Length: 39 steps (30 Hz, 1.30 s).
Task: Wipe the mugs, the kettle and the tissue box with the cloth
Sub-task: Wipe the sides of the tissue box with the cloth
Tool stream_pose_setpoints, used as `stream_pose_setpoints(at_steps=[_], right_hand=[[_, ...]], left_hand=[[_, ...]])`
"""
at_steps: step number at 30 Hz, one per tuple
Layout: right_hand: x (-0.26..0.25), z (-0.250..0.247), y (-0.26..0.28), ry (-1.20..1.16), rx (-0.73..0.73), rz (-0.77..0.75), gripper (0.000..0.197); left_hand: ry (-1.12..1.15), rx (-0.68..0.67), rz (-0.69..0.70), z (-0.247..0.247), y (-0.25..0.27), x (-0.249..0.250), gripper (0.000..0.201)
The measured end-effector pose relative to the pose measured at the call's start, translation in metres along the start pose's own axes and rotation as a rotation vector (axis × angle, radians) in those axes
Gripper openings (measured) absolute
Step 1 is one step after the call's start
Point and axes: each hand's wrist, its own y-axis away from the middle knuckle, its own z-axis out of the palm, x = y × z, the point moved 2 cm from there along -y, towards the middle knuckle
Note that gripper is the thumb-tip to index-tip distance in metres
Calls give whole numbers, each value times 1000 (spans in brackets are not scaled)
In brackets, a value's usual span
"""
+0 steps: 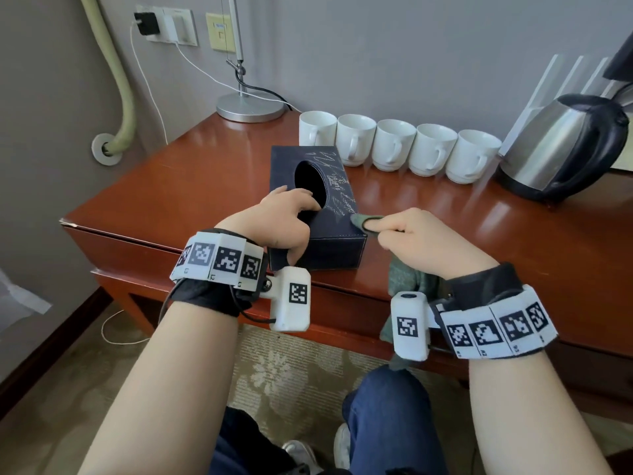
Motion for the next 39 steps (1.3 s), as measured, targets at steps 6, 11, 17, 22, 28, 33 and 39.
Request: stream_pose_setpoints(at_steps=[6, 11, 17, 22, 28, 33, 39], right_hand=[[-29, 16, -7, 17, -148, -83, 42], [-14, 8, -3, -31, -160, -48, 45], [-20, 5, -27, -35, -105, 13, 49], [-40, 19, -21, -8, -279, -94, 51], [-26, 3, -21, -52, -137, -24, 53], [-38, 19, -41, -3, -193, -37, 52], [-31, 15, -20, -55, -327, -94, 55]], left_hand=[[-51, 40, 11, -2, 2, -4, 94], [-36, 69, 50, 0, 0, -10, 94], [-9, 33, 150, 0, -5, -24, 90], [-44, 46, 260, -6, -6, -34, 82], [-42, 81, 303, -7, -4, -33, 82], [-108, 137, 300, -4, -1, -33, 76], [-111, 174, 302, -3, -1, -37, 79]])
